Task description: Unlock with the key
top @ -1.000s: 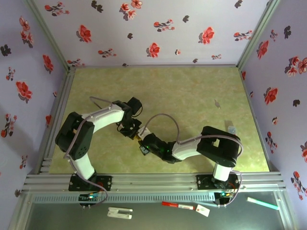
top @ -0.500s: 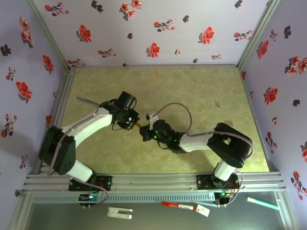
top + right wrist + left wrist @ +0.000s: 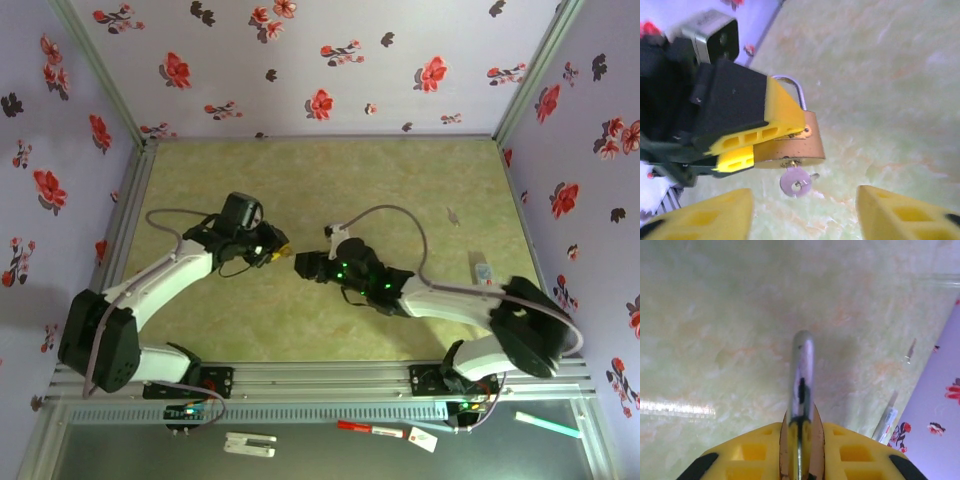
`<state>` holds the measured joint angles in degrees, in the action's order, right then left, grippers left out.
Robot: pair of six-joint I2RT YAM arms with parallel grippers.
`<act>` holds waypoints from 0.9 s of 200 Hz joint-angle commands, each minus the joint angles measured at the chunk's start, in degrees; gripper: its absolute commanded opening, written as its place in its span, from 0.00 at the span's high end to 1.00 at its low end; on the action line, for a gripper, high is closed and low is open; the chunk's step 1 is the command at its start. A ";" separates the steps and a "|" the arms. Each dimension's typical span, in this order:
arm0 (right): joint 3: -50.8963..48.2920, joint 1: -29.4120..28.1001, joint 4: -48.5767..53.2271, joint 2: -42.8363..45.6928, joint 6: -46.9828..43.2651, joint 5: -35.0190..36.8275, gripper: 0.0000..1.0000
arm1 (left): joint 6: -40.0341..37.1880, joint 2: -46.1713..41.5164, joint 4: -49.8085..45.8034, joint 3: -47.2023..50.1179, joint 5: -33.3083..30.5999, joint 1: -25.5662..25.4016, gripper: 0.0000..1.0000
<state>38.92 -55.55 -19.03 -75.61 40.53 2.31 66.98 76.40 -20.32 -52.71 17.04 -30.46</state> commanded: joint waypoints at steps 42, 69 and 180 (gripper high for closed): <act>7.74 11.73 26.90 17.04 -6.68 -1.60 0.16 | -34.96 -2.25 8.03 -3.59 9.63 -2.15 1.00; 12.53 14.94 27.30 13.34 -8.84 -12.52 0.19 | -41.44 -3.96 12.01 -3.19 13.27 -5.68 1.00; 6.32 14.94 14.33 9.19 -5.91 -22.08 0.44 | -46.50 -5.03 13.99 -4.02 20.14 -10.37 1.00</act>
<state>46.30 -40.64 0.36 -66.39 33.87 -17.65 22.33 73.10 -9.87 -54.04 34.30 -40.29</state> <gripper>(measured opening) 0.570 0.192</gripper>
